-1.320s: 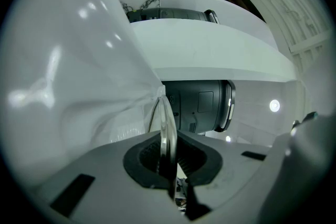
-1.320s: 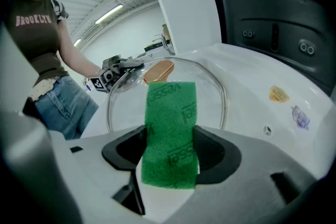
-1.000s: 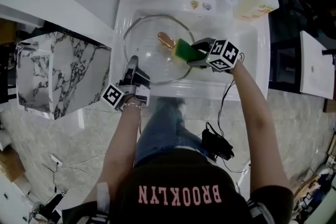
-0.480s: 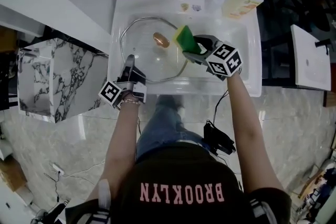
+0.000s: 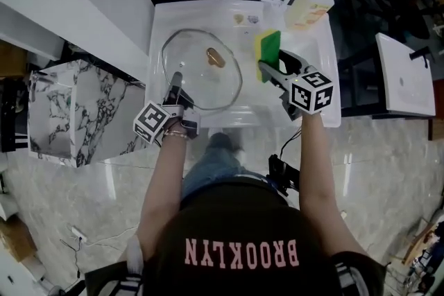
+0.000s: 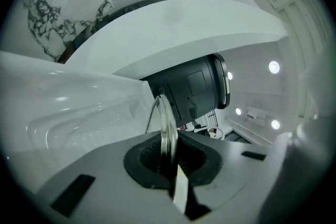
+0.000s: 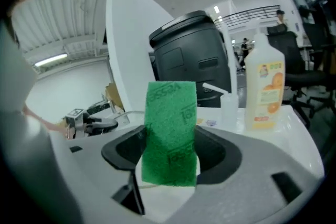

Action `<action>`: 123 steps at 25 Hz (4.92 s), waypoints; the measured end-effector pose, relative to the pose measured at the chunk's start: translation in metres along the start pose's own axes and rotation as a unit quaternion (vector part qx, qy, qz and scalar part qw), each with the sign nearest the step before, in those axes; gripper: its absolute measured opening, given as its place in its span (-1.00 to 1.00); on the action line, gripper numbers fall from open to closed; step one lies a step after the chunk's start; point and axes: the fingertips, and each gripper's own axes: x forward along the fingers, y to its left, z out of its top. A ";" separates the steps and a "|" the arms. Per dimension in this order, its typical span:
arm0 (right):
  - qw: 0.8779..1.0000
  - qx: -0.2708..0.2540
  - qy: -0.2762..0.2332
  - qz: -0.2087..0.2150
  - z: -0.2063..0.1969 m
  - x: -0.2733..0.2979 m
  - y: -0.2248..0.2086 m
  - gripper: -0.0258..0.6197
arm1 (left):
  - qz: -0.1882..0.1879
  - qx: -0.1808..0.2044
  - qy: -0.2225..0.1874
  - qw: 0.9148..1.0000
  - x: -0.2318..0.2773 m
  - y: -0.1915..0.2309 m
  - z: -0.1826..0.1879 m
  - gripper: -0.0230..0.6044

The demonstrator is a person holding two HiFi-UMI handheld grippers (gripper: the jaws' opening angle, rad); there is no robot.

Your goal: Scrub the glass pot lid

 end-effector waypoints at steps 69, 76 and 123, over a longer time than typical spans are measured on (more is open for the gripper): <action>0.964 0.139 -0.021 -0.228 -0.065 -0.157 -0.095 -0.08 | -0.325 0.776 0.479 0.252 0.091 -0.083 -0.266 -0.85; 0.969 0.120 0.015 -0.215 -0.058 -0.121 -0.093 -0.08 | -0.360 0.785 0.454 0.220 0.069 -0.055 -0.238 -0.85; 0.713 -0.345 0.489 0.366 -0.189 0.007 -0.006 -0.08 | -0.349 0.847 0.400 0.043 0.025 0.011 -0.181 -0.79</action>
